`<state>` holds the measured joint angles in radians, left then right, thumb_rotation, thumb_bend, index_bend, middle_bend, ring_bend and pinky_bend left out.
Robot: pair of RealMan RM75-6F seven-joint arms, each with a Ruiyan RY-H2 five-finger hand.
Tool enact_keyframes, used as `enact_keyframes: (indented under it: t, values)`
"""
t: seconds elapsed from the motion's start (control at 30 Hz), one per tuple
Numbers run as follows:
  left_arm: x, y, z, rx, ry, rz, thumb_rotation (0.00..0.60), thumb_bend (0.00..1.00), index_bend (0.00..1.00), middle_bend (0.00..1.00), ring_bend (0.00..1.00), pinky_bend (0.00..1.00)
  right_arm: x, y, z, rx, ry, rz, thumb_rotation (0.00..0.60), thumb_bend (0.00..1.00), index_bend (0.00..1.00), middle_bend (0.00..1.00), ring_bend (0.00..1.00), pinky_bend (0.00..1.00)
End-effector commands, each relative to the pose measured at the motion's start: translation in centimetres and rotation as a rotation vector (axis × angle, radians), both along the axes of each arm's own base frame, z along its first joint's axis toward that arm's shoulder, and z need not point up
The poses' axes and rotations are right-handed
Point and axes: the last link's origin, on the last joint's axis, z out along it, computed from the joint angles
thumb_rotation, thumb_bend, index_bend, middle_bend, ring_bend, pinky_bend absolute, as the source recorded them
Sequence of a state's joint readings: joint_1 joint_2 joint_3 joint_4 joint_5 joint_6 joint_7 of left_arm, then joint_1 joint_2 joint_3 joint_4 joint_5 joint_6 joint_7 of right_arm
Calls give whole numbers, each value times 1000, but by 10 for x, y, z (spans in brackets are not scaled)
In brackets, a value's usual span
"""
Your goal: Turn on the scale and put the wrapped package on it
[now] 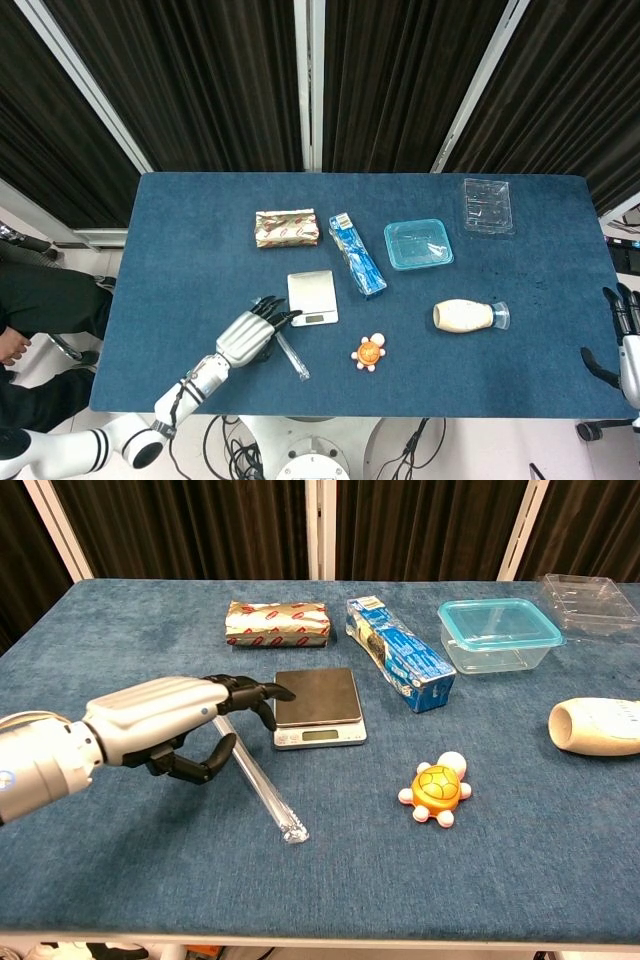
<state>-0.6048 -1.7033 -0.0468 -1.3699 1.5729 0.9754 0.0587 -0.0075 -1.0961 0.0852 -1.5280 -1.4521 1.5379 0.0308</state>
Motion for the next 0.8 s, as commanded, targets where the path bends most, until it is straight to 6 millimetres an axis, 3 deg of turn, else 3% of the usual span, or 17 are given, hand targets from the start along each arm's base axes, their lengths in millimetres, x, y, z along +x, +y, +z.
enact_keyframes:
  t: [0.03,0.8]
  values:
    - [1,1,-3,-7,6,-2,600,742,76,223,0,0,-1,1,1,0,-1,0,600,175,0,0,0,0]
    - [1,2,-11,-5,23,1,600,762,75,227,0,0,-8,3,3,-11,-7,-17,600,177,0,0,0,0]
